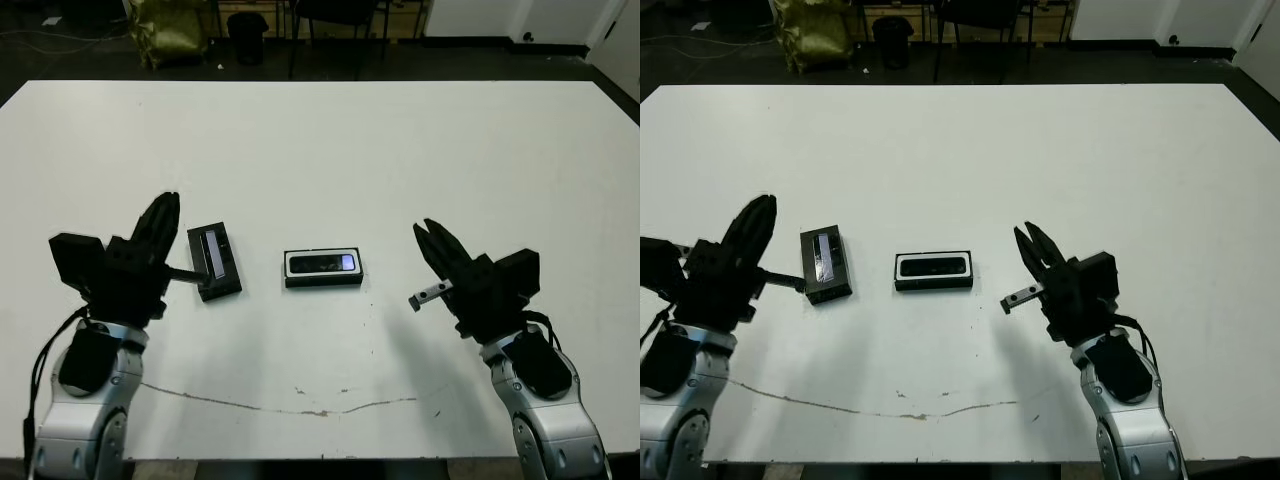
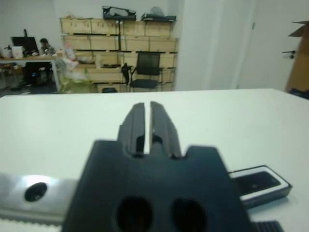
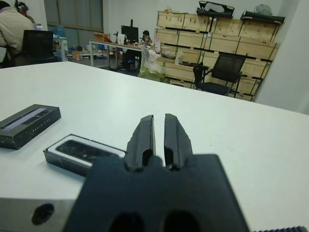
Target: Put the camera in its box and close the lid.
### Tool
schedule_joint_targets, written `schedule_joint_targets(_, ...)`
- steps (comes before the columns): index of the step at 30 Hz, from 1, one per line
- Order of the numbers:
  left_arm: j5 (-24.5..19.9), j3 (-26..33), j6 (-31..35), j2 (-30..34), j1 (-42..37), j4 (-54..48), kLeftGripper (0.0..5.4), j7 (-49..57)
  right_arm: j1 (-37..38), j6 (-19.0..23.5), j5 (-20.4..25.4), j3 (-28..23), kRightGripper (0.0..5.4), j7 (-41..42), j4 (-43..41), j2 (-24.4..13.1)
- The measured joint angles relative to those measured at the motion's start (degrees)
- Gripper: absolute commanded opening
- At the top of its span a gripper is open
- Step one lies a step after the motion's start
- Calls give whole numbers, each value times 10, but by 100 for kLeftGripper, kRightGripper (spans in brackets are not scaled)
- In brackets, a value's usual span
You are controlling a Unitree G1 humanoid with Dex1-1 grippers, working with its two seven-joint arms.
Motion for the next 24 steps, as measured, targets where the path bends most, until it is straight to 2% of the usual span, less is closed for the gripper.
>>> schedule_joint_targets(9,34,-54,40,5,17,-30,0,-10,2,1,2,-1,2,-8,-1,-1)
schedule_joint_targets(14,37,-38,98,100,-30,-46,0,-83,-3,4,3,-1,2,-9,-4,-3)
schedule_joint_targets(20,10,-10,190,263,-157,-36,0,-221,-8,5,6,-2,2,-9,-3,-4)
schedule_joint_targets(24,-6,-20,225,321,-236,-7,0,-288,-7,7,6,-2,2,-10,-4,-4)
